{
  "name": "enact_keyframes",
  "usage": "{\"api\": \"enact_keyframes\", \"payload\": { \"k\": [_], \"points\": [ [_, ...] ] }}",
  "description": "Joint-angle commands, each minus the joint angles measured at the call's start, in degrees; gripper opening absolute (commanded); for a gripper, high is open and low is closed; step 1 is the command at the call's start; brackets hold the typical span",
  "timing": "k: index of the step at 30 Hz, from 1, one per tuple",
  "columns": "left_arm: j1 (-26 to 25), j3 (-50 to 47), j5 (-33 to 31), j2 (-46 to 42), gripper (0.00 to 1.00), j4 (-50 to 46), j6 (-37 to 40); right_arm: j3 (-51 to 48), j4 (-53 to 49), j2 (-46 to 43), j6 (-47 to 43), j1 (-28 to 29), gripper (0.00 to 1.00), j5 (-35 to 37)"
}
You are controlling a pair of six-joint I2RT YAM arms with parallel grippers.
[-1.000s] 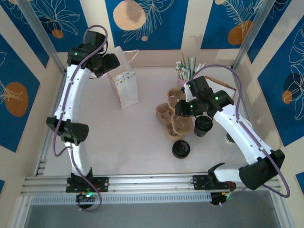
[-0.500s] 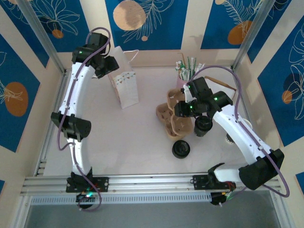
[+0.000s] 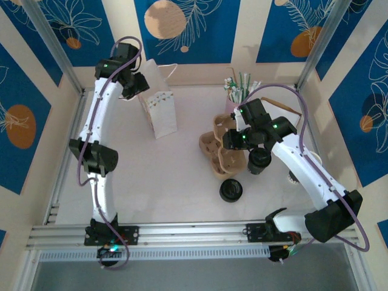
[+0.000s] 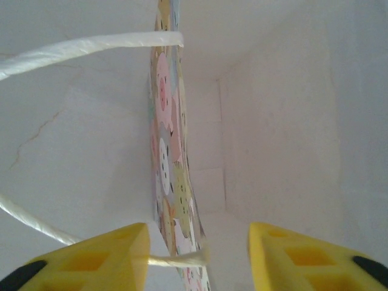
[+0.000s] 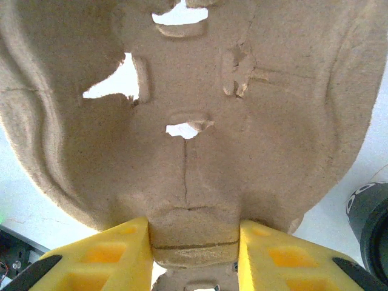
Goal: Pack the takeout coffee
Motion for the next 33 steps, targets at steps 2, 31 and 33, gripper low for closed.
{"api": "enact_keyframes", "payload": {
  "k": [2, 31, 33],
  "points": [
    [0.6, 1.7, -0.4, 1.6, 0.36, -0.1, 0.1, -0.7, 0.4, -1.4, 0.6, -0.4, 0.37, -1.4],
    [-10.1, -28.9, -1.3, -26.5, 0.0, 10.7, 6.2, 7.0, 10.5, -12.1, 11.5, 5.9, 0.37, -15.4],
    [-12.3, -32.7, -1.8, -29.8, 0.0, 12.7, 5.5, 7.7, 12.1, -12.1, 14.1, 6.8, 0.37, -15.4]
  ]
}}
